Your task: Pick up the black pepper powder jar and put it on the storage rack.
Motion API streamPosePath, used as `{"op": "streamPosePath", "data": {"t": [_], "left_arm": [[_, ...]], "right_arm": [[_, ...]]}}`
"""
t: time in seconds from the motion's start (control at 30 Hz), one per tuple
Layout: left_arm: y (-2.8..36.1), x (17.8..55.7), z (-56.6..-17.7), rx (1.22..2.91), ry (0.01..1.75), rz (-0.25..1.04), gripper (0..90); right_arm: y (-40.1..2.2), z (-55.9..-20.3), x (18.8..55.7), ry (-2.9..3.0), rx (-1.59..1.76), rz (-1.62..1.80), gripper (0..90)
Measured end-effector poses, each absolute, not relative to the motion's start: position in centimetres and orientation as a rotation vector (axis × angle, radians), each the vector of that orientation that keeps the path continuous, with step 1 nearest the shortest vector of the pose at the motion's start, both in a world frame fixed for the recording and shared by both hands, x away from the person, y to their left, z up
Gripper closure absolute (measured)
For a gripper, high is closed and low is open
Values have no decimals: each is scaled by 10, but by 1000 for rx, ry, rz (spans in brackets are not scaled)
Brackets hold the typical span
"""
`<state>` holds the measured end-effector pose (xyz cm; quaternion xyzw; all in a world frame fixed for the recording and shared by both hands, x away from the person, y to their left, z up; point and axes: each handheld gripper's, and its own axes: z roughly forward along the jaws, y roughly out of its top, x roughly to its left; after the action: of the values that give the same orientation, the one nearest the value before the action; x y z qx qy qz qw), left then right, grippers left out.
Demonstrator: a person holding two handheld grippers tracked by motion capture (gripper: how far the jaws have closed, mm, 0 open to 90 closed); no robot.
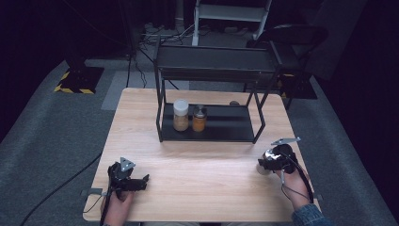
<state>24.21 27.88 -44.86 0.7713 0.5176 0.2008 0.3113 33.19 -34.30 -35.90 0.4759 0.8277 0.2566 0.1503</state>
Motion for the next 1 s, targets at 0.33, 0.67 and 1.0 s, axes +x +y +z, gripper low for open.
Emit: {"op": "streamPosePath", "data": {"t": [0.33,0.67,1.0], "left_arm": [[279,242,-449,2037,1364,531,2],[279,242,-449,2036,1365,531,2],[279,242,-449,2036,1365,531,2]], "right_arm": [[-338,-353,336,2393,1372,712,312],[-333,-323,335,2393,1331,748,312],[-323,-293,339,2384,1305,760,312]]}}
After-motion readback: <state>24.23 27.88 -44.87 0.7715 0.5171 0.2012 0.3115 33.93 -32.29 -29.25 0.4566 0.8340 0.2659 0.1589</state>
